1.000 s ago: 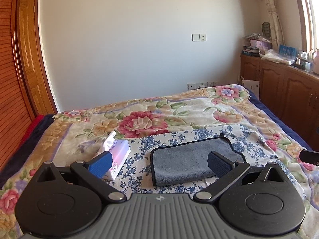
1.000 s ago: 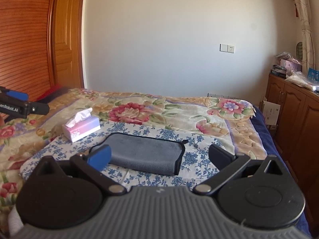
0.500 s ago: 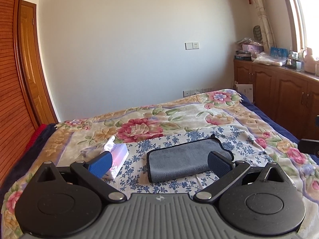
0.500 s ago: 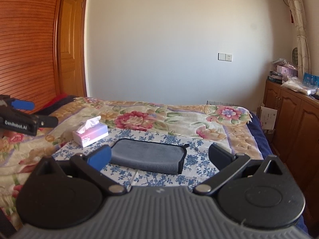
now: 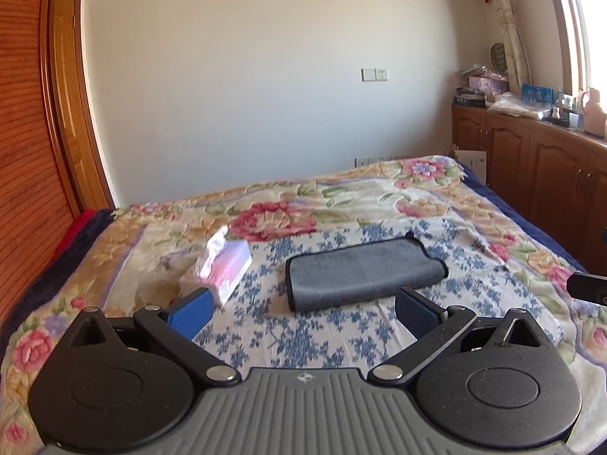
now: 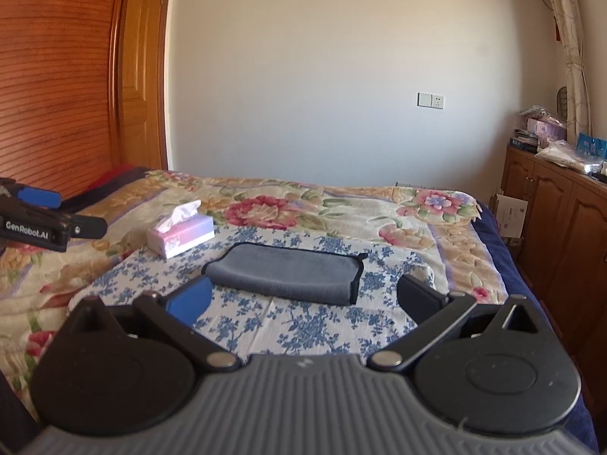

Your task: Fold towel

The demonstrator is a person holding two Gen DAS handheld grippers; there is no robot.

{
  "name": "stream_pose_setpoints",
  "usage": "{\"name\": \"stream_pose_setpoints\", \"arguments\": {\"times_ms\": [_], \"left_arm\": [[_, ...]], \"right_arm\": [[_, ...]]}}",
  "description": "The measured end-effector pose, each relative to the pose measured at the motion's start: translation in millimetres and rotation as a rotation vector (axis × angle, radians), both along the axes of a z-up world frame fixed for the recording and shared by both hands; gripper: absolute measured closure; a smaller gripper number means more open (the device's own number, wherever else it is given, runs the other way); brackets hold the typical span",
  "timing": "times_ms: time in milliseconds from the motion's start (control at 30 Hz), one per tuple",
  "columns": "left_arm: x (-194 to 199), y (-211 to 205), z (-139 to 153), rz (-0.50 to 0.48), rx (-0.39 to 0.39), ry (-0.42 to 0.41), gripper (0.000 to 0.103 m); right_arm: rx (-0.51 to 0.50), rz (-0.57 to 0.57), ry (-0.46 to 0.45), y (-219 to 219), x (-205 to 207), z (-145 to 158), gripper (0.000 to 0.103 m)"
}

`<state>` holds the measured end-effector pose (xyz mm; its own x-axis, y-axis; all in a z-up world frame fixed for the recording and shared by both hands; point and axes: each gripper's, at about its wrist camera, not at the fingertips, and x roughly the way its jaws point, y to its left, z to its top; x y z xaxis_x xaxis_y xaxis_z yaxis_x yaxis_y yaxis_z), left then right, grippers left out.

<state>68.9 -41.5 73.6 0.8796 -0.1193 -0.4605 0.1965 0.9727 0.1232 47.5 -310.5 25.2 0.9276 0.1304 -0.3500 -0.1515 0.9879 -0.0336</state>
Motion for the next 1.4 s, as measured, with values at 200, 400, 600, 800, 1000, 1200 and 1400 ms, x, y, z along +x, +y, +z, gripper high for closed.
{"name": "stream_pose_setpoints", "arguments": {"times_ms": [200,400,600,800,1000,1200,1400], "left_arm": [[-8,10,-15,0.025,-0.002,0.01,0.0],[-14,14,-33,0.05,0.015,0.014,0.0],[-20,21,-43,0.063,0.017,0.01,0.0],[-27,28,-56,0.077,-0.004,0.011,0.0],[-28,35,-71,0.085,0.006,0.022,0.0],[-30,41,-80,0.102,0.0,0.007,0.0],[-29,49,-87,0.127,-0.049,0.002,0.0]], "right_arm": [[0.004,-0.002,0.014,5,-7,-11,0.0],[0.021,-0.025,0.034,4,-12,-25,0.0],[0.014,-0.036,0.049,6,-16,-36,0.0],[0.038,-0.055,0.06,3,-18,-46,0.0],[0.036,-0.059,0.043,1,-21,-48,0.0],[0.044,-0.08,0.028,-1,-21,-50,0.0],[0.045,-0.088,0.008,-1,-23,-51,0.0]]}}
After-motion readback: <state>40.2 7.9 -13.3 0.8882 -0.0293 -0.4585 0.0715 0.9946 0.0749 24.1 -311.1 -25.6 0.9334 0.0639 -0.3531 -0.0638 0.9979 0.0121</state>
